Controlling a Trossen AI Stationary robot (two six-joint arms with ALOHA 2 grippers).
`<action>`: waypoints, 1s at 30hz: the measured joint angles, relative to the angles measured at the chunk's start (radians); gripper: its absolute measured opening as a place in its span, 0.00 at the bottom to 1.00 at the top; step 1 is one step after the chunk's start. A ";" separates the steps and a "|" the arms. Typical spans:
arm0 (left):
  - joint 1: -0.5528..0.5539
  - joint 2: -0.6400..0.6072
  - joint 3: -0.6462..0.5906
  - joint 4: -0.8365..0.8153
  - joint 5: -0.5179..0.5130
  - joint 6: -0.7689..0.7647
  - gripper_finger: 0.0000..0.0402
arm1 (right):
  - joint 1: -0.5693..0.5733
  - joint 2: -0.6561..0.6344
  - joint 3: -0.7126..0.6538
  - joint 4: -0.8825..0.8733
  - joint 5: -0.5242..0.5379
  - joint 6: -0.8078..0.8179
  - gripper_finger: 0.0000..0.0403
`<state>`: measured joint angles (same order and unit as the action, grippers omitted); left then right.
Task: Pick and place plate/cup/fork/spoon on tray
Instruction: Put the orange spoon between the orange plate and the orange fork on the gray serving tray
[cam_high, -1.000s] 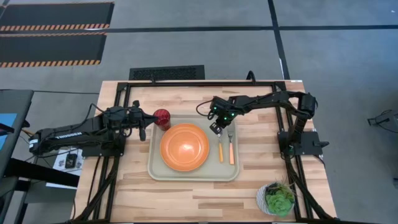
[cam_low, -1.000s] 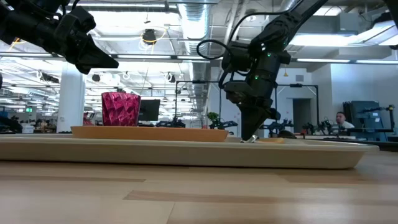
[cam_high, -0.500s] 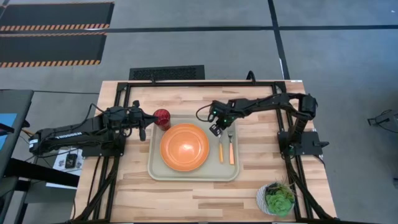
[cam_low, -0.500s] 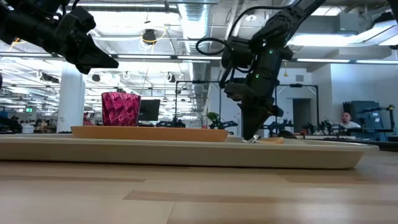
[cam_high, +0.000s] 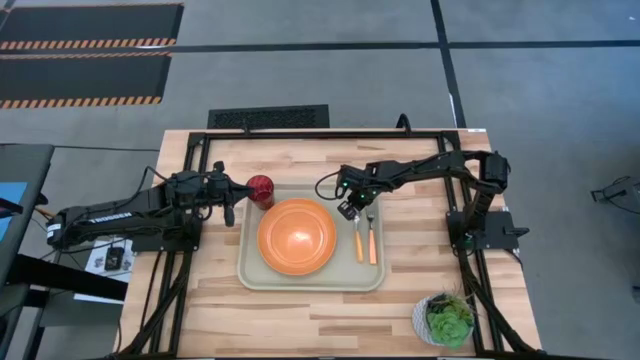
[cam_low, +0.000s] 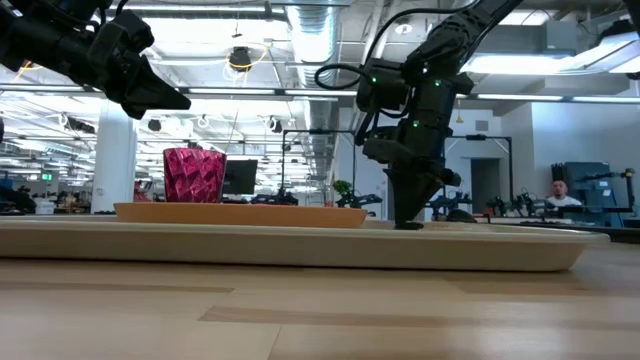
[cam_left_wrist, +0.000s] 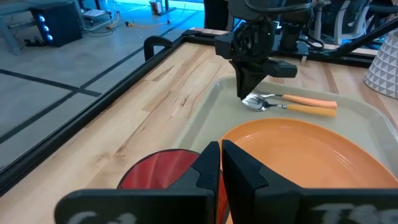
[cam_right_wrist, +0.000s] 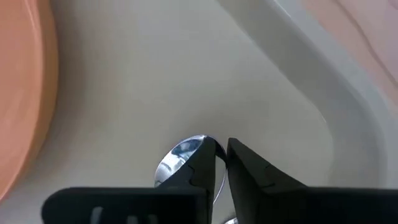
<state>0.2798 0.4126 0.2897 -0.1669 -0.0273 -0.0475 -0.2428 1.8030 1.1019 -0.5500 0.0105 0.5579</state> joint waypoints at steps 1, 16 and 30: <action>0.000 0.000 0.000 0.000 0.000 0.000 0.02 | 0.000 0.000 0.000 0.000 0.000 0.000 0.16; 0.000 0.000 0.000 0.000 0.000 -0.005 0.02 | 0.000 0.000 0.001 0.001 0.026 -0.003 0.33; 0.000 0.000 0.000 0.000 0.001 0.002 0.02 | 0.034 0.000 0.076 -0.107 0.097 0.010 0.53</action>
<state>0.2798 0.4123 0.2897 -0.1665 -0.0259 -0.0456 -0.2090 1.8030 1.1782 -0.6565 0.1073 0.5681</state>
